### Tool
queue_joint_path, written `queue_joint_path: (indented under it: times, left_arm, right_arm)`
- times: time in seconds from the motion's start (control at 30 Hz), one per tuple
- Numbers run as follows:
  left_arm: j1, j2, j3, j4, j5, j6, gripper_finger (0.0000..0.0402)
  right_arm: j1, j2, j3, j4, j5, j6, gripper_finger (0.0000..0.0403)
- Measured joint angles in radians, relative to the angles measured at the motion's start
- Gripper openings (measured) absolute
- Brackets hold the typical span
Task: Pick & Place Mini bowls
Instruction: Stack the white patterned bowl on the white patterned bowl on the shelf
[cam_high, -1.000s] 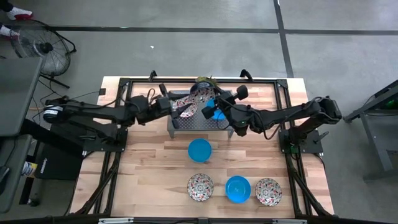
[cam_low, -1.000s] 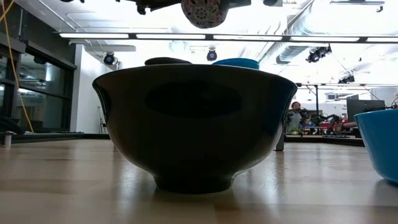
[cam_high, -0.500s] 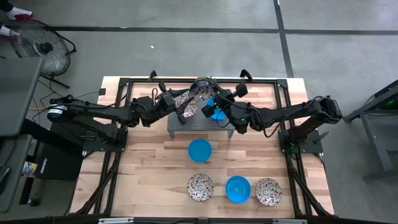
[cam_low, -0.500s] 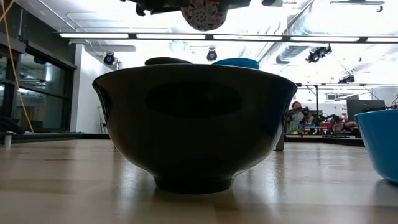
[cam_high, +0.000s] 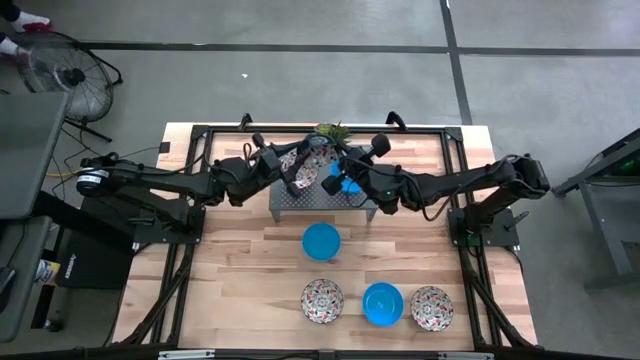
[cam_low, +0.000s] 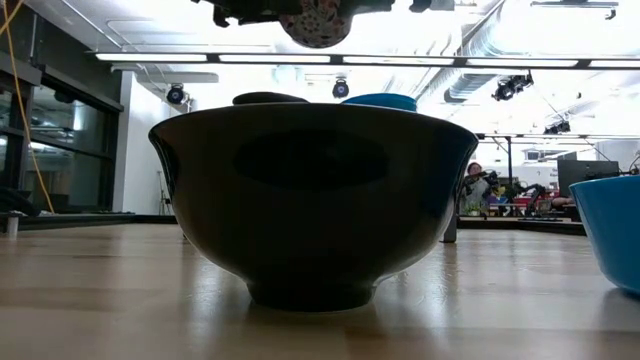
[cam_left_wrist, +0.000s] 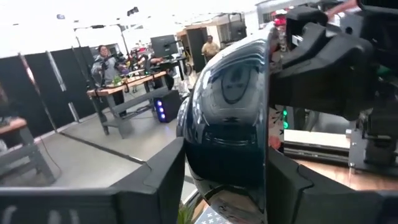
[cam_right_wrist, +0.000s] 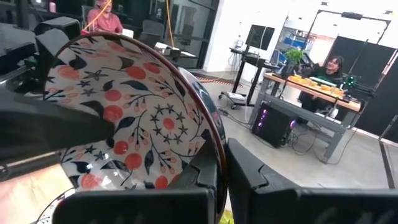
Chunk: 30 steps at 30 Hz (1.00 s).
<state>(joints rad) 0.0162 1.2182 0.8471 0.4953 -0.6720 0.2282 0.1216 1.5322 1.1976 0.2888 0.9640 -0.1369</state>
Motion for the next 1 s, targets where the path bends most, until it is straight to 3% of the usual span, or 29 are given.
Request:
queue_joint_path:
  times: [0.23,0.57,0.7,1.0]
  left_arm:
    - [0.003,0.013,0.002,-0.008,-0.083,-0.093,0.0066]
    - [0.004,0.013,0.001,-0.025,-0.074,-0.127,0.0062]
    - [0.008,0.012,0.000,-0.029,-0.070,-0.127,0.0016]
    - [0.003,0.012,-0.003,-0.061,-0.039,-0.119,0.0013]
  right_arm:
    - [0.000,0.004,0.000,-0.013,-0.027,0.009,0.0019]
    - [0.002,0.003,0.000,-0.022,-0.032,0.013,0.0028]
    - [0.010,0.002,0.000,-0.023,-0.060,0.005,0.0082]
    - [0.020,-0.012,0.000,-0.022,-0.099,-0.009,0.0192]
